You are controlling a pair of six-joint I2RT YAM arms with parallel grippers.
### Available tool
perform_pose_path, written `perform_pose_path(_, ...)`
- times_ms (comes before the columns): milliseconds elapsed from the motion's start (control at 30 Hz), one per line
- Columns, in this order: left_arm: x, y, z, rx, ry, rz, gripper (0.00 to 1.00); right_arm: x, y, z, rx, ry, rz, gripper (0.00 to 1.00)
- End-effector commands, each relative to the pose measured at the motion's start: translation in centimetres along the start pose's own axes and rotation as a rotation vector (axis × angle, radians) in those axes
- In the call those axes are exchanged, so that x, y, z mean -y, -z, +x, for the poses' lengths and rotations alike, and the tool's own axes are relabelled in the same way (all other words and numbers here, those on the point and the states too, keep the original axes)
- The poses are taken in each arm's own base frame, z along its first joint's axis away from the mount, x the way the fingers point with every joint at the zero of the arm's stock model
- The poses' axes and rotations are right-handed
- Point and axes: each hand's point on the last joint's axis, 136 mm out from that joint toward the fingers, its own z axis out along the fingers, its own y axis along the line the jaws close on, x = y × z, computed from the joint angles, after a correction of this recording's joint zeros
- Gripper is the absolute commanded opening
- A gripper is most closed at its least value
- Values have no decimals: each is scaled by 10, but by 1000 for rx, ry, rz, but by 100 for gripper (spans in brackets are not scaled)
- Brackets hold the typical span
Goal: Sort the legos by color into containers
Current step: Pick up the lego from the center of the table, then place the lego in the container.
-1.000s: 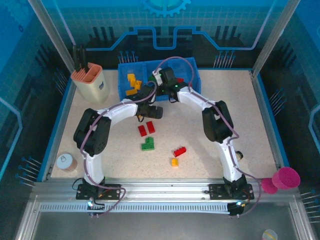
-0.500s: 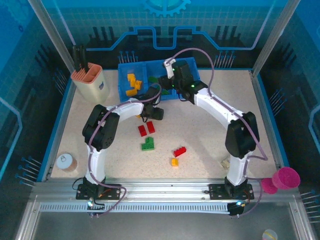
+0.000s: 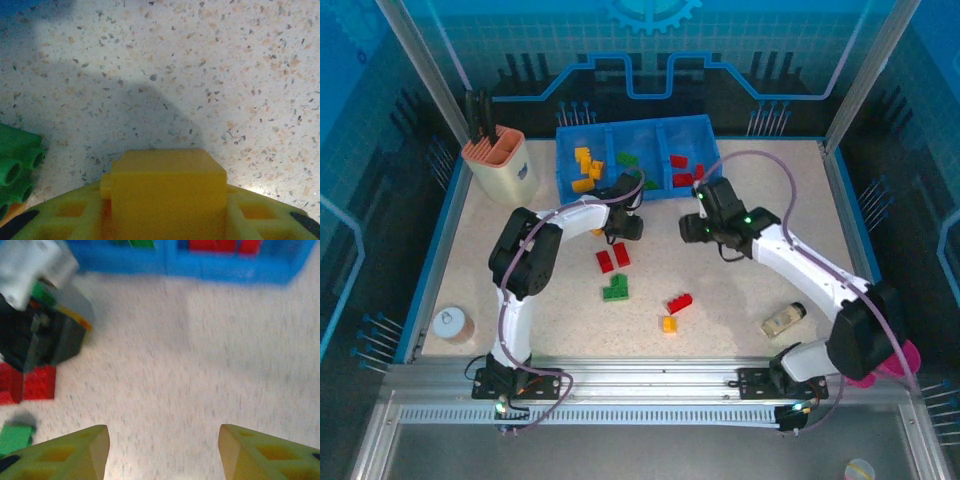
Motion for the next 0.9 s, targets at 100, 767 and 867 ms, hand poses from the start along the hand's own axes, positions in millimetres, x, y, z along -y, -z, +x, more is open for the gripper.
perform_pose_path(100, -2, 62, -36, 115, -51, -27, 39, 1, 1, 83, -196, -274, -47, 62)
perform_pose_path(767, -115, 89, -147, 389, 115, -106, 40, -19, 7, 133, -370, -799, -46, 68)
perform_pose_path(867, -121, 72, -157, 388, 116, -117, 40, -23, 7, 138, -424, -914, -44, 69)
